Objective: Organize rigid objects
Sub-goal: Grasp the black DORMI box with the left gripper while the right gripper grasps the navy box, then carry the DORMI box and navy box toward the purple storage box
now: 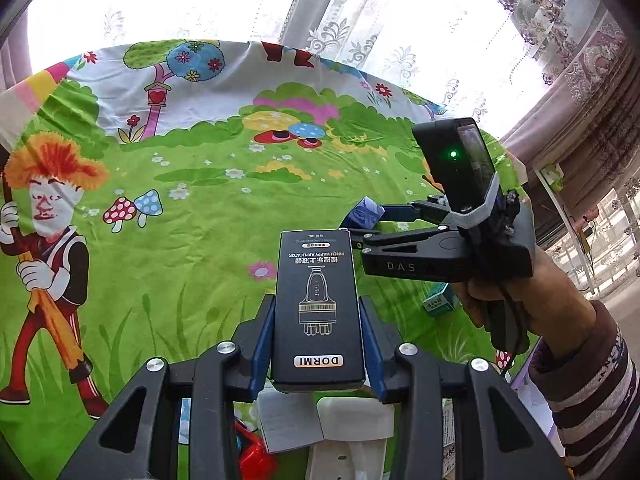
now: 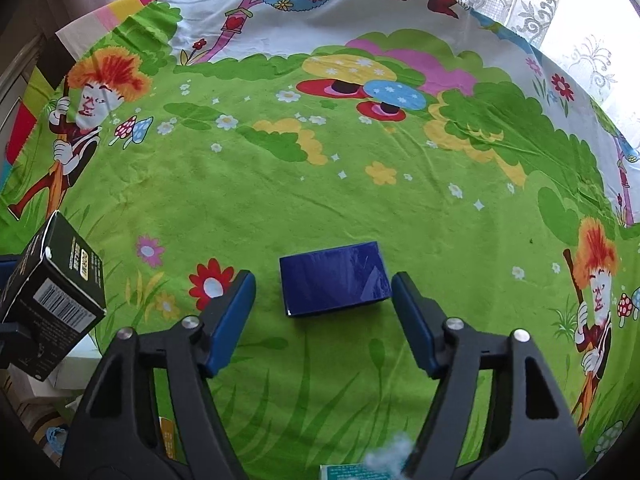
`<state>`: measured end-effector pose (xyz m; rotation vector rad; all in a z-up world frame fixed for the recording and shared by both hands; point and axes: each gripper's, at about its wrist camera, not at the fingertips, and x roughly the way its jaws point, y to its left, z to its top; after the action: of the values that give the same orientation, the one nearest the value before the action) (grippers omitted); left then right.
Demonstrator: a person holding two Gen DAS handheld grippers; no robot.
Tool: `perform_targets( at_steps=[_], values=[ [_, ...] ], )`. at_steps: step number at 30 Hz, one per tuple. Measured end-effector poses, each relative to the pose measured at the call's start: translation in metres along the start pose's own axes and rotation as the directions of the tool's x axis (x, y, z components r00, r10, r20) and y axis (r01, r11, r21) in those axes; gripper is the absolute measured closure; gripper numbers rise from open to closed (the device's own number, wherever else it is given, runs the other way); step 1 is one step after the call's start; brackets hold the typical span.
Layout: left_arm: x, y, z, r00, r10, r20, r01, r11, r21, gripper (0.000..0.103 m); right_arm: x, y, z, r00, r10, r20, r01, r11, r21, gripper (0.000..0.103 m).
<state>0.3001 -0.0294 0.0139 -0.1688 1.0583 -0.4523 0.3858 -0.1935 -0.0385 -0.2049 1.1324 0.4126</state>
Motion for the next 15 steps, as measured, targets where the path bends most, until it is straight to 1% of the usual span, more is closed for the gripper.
perform_targets(
  at_steps=[1, 4, 7, 9, 15],
  values=[
    [0.001, 0.000, -0.002, 1.000, 0.003, 0.000, -0.003, 1.000, -0.004, 0.063, -0.001, 0.000, -0.001, 1.000, -0.004, 0.003, 0.004, 1.000, 0.008, 0.046],
    [0.000, -0.001, -0.007, 1.000, 0.028, 0.009, -0.028, 1.000, -0.014, 0.063, -0.005, 0.000, -0.007, 1.000, -0.013, 0.003, 0.013, 1.000, 0.020, 0.046],
    [-0.004, -0.002, -0.014, 0.999, 0.047, 0.023, -0.046, 0.998, -0.032, 0.063, -0.017, 0.002, -0.019, 1.000, -0.011, 0.021, 0.010, 0.999, 0.050, 0.046],
    [-0.008, -0.003, -0.020, 0.998, 0.049, 0.030, -0.048, 0.998, -0.042, 0.063, -0.028, 0.004, -0.028, 0.999, -0.005, 0.036, 0.003, 0.998, 0.066, 0.046],
    [-0.025, -0.014, -0.038, 0.997, 0.050, 0.063, -0.047, 0.997, -0.055, 0.063, -0.071, 0.016, -0.062, 0.993, -0.028, 0.112, 0.017, 0.995, 0.096, 0.046]
  ],
)
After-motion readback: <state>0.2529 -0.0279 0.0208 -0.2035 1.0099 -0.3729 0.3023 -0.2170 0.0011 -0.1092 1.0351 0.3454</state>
